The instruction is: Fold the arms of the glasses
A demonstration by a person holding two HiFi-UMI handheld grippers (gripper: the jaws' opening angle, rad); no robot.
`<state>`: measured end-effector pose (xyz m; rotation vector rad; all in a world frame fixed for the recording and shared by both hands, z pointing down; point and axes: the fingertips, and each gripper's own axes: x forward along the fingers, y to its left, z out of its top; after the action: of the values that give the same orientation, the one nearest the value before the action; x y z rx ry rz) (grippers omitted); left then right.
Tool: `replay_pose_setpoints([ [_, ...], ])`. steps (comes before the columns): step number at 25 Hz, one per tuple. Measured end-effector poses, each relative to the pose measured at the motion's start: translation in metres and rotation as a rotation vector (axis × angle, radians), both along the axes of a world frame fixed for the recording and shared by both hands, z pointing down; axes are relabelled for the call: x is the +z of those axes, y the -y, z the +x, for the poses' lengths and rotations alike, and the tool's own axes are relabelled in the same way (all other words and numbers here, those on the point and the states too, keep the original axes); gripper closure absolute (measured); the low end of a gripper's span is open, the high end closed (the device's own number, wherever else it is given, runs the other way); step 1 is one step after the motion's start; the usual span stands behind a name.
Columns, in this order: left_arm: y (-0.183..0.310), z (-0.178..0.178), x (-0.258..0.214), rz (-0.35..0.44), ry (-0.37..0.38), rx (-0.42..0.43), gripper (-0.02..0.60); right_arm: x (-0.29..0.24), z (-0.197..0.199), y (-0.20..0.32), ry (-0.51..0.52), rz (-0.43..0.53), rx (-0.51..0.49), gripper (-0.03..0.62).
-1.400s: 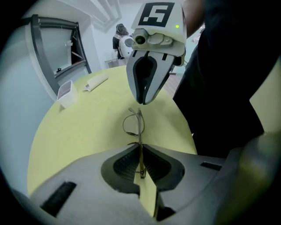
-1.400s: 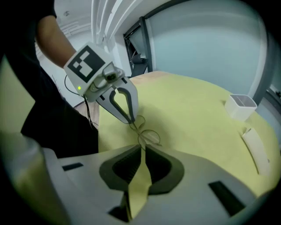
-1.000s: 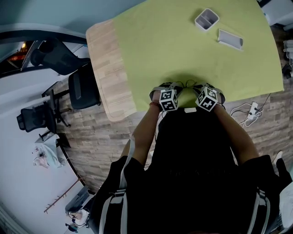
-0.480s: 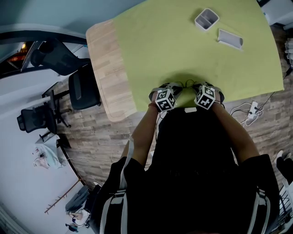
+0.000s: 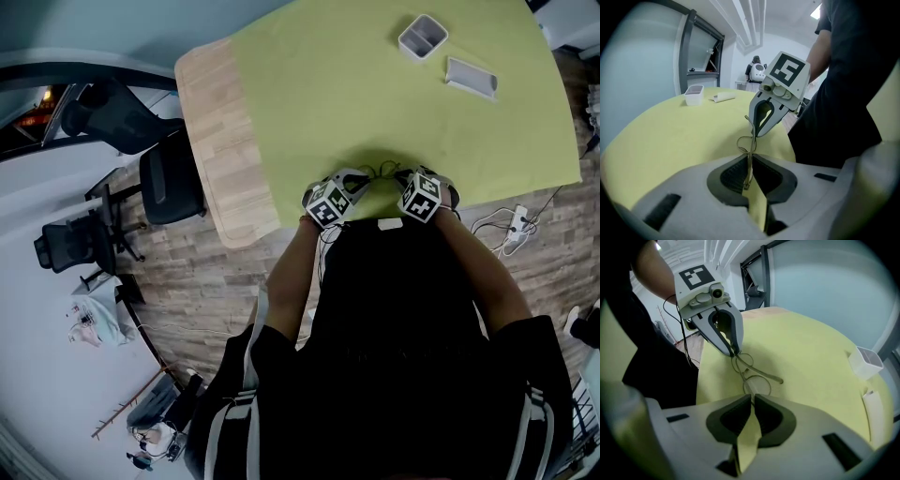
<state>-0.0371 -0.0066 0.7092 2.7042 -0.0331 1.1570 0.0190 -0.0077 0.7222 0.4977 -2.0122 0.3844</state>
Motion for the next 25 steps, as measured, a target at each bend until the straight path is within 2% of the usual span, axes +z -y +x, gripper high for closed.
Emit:
replay_pose_setpoints([
  [9, 0.001, -0.015, -0.007, -0.017, -0.067, -0.13, 0.56, 0.001, -0.001, -0.002, -0.003, -0.001, -0.002, 0.548],
  [17, 0.011, -0.034, -0.018, 0.0, -0.079, -0.212, 0.56, 0.001, -0.002, -0.002, -0.009, 0.002, -0.011, 0.549],
  [25, 0.015, -0.044, -0.016, 0.001, -0.066, -0.249, 0.56, 0.003, -0.002, -0.002, -0.014, -0.004, -0.023, 0.549],
])
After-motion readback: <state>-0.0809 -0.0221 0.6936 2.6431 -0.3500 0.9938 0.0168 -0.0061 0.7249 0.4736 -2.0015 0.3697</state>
